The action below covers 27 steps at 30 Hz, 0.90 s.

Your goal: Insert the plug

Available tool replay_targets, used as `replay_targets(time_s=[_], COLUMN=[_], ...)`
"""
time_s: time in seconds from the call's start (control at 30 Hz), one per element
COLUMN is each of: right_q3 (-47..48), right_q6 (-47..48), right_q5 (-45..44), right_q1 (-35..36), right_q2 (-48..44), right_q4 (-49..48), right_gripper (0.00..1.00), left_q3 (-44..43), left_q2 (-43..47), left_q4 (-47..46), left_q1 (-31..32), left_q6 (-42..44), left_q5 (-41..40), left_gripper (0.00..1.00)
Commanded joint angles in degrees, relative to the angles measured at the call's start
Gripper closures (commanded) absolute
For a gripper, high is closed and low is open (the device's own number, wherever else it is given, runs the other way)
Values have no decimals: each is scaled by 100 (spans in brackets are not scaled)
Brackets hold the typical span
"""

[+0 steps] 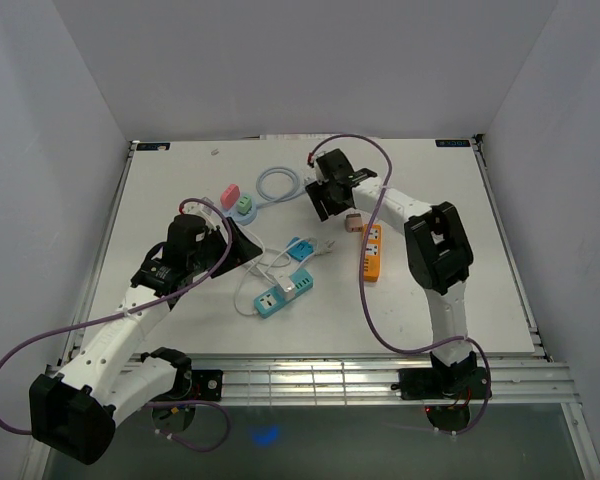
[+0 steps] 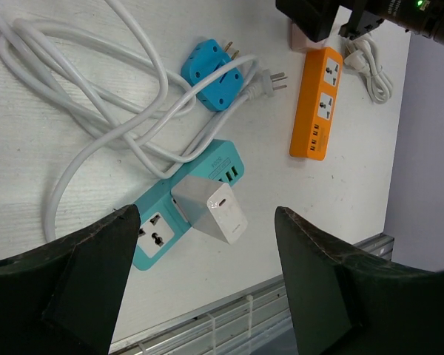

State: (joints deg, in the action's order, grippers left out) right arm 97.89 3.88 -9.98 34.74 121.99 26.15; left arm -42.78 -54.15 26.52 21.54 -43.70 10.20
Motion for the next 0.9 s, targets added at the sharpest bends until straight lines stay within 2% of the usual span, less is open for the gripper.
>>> replay_targets(time_s=[0.0, 0.3, 0.7, 0.8, 0.87], right_q3=[-287, -630, -1026, -1096, -1079], right_q6=[-634, -792, -1143, -1196, -1179], right_q5=[-425, -725, -356, -329, -329], right_q1=[-415, -591, -688, -688, -688], right_q2=[-466, -501, -510, -440, -413], right_q4=[83, 101, 153, 110, 118], right_gripper=[29, 29, 32, 39, 50], left_q3=[42, 51, 86, 69, 42], left_q2=[36, 45, 54, 1, -8], left_q4=[-139, -139, -165, -174, -165], left_q1=[-27, -27, -27, -27, -27], left_q6=[99, 125, 160, 169, 195], left_q5=[88, 97, 88, 105, 105], left_gripper=[16, 16, 16, 16, 16])
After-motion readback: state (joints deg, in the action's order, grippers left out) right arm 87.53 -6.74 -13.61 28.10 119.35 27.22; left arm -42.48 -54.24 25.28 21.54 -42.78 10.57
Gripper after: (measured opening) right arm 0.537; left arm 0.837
